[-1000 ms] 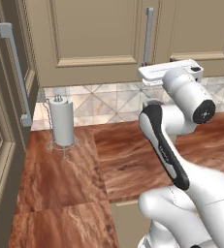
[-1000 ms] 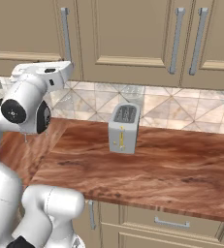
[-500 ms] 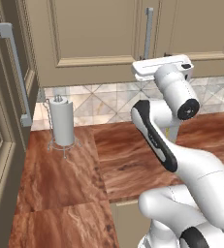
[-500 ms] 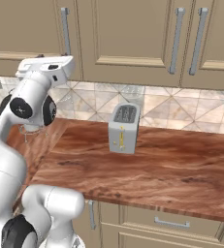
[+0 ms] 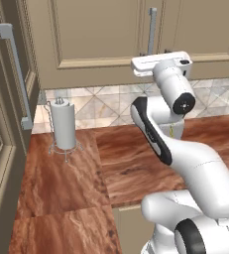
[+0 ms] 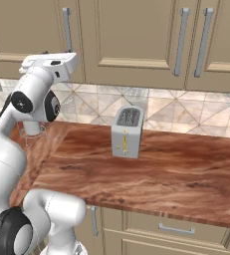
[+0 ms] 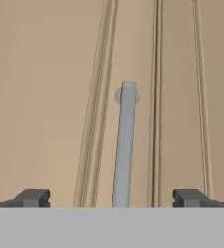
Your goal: The dining table condiment station is running low on syrup bottle. Refill the condiment station by opening the cabinet and taking the syrup bottle from the cabinet and placing it on the dining table.
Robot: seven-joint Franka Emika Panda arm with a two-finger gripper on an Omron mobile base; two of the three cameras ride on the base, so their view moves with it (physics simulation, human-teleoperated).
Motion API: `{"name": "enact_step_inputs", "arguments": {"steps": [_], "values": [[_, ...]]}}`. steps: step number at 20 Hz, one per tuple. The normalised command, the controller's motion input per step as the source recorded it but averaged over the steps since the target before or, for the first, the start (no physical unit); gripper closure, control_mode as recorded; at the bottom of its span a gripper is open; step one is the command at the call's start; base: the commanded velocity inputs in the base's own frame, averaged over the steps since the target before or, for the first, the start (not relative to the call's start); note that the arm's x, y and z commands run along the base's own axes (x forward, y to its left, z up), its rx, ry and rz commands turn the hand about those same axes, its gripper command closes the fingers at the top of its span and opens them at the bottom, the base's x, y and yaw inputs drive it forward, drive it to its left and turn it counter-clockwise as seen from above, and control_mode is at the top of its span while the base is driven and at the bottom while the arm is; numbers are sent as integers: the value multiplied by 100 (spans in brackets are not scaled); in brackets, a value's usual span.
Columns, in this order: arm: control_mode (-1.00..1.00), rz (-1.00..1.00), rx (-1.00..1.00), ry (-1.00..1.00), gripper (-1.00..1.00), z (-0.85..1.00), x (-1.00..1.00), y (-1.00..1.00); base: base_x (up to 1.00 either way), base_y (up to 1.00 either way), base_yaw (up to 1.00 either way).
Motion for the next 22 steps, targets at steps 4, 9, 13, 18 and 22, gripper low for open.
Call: {"name": "enact_step_inputs", "arguments": {"steps": [4,9,13,18,22], "values": [[-100,0,0,1,-100,0,26,0,0,0,0],[-100,0,0,0,-100,0,31,-11,0,0,0],[-100,0,0,0,-100,0,28,-18,0,0,0],[-100,1,0,0,-100,0,41,-14,0,0,0],[-100,0,0,0,-100,-1,49,-1,0,0,0]]}}
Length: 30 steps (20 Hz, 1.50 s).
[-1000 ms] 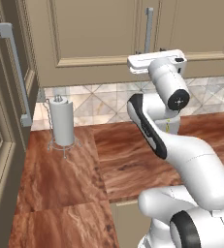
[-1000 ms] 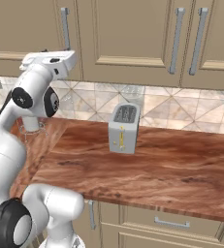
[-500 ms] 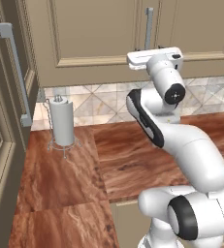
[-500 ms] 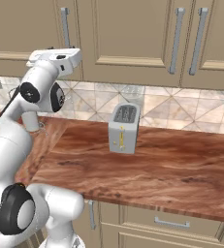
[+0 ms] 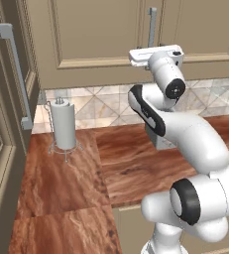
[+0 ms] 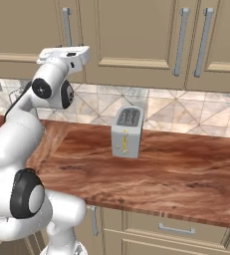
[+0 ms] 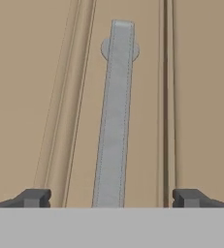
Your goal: The dining table condiment station is running low on syrup bottle. Refill the condiment station by opening the cabinet and taking the syrup bottle from the cabinet and placing it on the dining table.
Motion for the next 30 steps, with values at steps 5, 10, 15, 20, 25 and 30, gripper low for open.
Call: {"name": "enact_step_inputs", "arguments": {"steps": [5,10,15,20,25,30], "values": [[-100,0,0,0,-100,-9,47,0,0,0,0],[-100,0,0,0,100,-14,49,0,0,0,0],[-100,0,-1,1,100,-10,35,1,0,0,0],[-100,0,-7,11,100,-10,25,12,0,0,0],[-100,0,-2,7,100,-7,13,17,0,0,0],[-100,14,0,0,100,0,-21,29,0,0,0]]}}
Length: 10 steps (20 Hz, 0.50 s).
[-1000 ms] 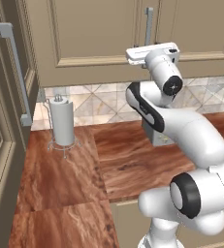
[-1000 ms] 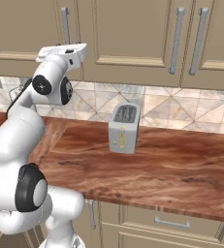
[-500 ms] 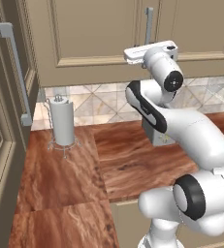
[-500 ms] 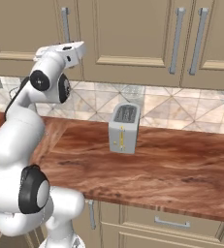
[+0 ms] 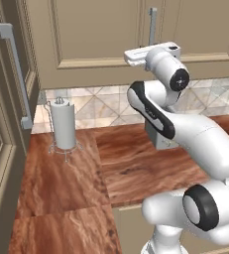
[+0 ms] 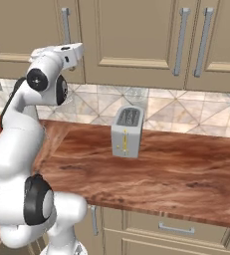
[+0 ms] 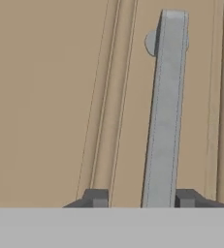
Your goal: The dining table condiment station is running low on syrup bottle. Refill the condiment station by opening the cabinet and taking the syrup bottle from the cabinet and placing it on the dining table.
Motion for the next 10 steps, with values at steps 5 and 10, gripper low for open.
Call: {"name": "enact_step_inputs", "arguments": {"steps": [5,10], "values": [[-100,18,-1,-11,100,0,-71,62,0,0,0],[-100,13,-3,-11,100,0,-85,84,0,0,0]]}}
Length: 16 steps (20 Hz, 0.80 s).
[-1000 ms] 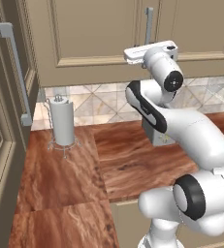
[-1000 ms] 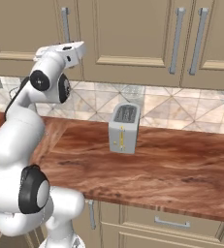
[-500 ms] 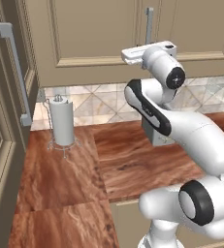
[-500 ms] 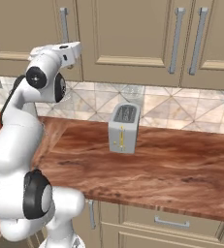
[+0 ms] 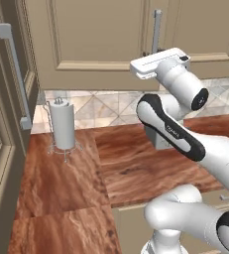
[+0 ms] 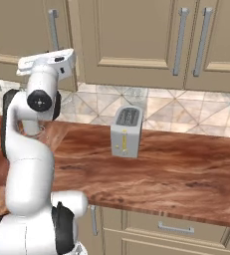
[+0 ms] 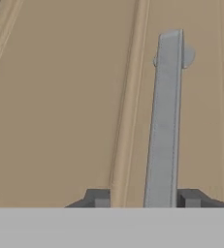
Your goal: The dining table condiment station is running low on syrup bottle. Refill the condiment station by opening the cabinet and taking the syrup bottle from the cabinet and placing it on the dining table.
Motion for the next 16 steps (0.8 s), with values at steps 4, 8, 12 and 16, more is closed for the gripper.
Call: {"name": "enact_step_inputs", "arguments": {"steps": [4,8,12,16], "values": [[-100,9,0,-4,100,1,-96,89,0,0,0],[-100,1,0,0,100,3,-96,95,0,0,0],[-100,0,0,0,100,2,-94,99,0,0,0],[-100,0,0,1,100,1,-96,97,0,0,0]]}}
